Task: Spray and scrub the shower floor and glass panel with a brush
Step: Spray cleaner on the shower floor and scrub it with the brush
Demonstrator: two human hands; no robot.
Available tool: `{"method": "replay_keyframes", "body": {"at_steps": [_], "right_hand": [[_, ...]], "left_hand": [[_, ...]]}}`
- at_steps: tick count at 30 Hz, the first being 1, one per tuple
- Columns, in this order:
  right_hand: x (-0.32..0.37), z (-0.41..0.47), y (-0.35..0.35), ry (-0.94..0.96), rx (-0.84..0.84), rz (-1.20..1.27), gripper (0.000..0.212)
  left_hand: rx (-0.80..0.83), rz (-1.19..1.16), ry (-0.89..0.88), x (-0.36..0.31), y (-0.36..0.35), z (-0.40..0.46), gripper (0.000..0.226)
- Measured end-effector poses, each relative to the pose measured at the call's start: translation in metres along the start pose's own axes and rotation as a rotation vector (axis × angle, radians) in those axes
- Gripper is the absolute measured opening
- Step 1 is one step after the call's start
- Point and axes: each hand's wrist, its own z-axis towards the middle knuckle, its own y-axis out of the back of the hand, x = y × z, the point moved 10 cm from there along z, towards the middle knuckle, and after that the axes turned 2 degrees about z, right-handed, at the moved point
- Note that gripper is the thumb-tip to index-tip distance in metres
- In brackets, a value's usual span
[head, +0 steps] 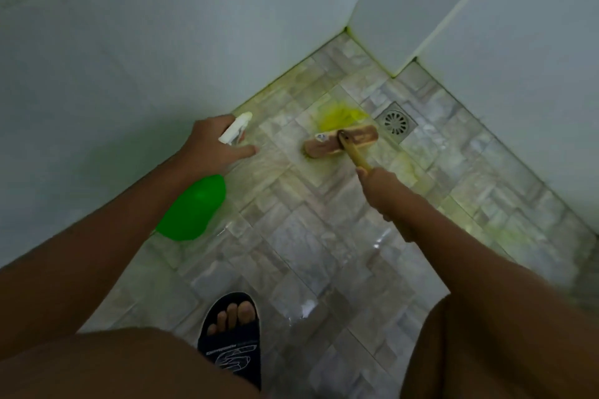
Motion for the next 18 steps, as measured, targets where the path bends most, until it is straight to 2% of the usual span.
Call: {"method": "replay_keyframes", "body": {"at_steps": [6, 9, 13, 18], "right_hand": [[0.036, 0.059, 0.053, 0.005, -0.056, 0.221, 0.043], [0.015, 0.039, 0.028, 0.015, -0.053, 0.137, 0.045], [-0.028, 0.007, -0.016, 0.004, -0.012, 0.074, 0.054], [0.007, 0.019, 0.013, 0.063, -0.055, 0.094, 0.049]], "left_hand": [[0.091, 0.055, -0.103, -0.04, -0.05, 0.061, 0.047], [0.111, 0.116, -0.112, -0.056, -0.069, 0.077, 0.047], [0.076, 0.146, -0.012, -0.057, -0.084, 0.091, 0.046], [0.077, 0.142, -0.01, -0.06, -0.091, 0.102, 0.05]]}}
